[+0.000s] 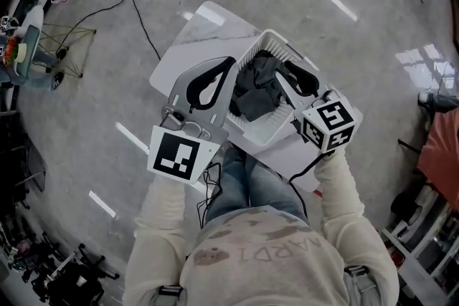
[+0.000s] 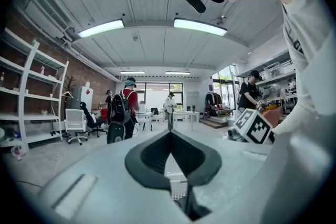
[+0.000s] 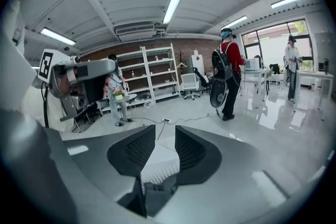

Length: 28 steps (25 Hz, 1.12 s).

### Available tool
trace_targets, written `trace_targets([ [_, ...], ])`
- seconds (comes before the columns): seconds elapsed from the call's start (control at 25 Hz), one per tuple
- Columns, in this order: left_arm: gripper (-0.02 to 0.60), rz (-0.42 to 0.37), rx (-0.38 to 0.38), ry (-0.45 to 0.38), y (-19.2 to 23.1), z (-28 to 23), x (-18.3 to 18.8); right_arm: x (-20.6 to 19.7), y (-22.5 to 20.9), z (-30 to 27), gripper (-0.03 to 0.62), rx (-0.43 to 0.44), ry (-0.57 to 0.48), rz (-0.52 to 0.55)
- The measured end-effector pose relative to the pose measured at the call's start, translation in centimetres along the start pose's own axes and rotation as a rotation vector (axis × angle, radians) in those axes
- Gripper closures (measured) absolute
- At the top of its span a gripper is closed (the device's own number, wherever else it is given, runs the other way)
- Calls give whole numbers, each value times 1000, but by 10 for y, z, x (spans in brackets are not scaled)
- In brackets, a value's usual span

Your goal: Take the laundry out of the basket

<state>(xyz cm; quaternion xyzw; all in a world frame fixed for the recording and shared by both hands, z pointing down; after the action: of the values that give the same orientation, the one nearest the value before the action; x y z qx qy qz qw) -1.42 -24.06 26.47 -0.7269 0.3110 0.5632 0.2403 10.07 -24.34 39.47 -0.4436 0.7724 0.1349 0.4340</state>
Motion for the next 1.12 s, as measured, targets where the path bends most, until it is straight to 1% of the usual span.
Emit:
trace_targets([
  [0.16, 580, 21, -37, 17, 0, -21, -22, -45, -15, -48, 429, 23, 133, -13],
  [0.28, 581, 12, -62, 35, 0, -36, -42, -77, -22, -83, 413, 44, 223, -7],
  [0.44, 580, 11, -90, 54, 5, -57, -71, -113, -30, -123, 403, 61, 325, 34],
  [0.6, 580, -8, -106, 76, 8, -72, -102, -150, -36, -155, 386, 64, 417, 82],
  [0.76, 580, 2, -123, 82, 11, -84, -120, -180, -43, -178, 332, 49, 508, 117],
  [0.96, 580, -9, -145, 85, 14, -91, -130, -212, -44, -202, 226, 40, 633, 194],
  [1.12, 580, -14, -158, 86, 16, -97, -132, -241, -49, -216, 191, 28, 755, 300],
])
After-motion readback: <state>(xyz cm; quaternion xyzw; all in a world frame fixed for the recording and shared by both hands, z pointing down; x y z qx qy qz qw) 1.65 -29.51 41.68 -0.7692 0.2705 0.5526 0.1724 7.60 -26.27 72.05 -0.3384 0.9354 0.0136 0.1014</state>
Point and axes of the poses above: the fingertips, and each gripper's own axes: z backward along the fingers, y to its left, x out of its top, the point moved 1 cm from there along z, backward along the fingers, and after that the axes turned 10 degrees about y, right-handed, at the moved point
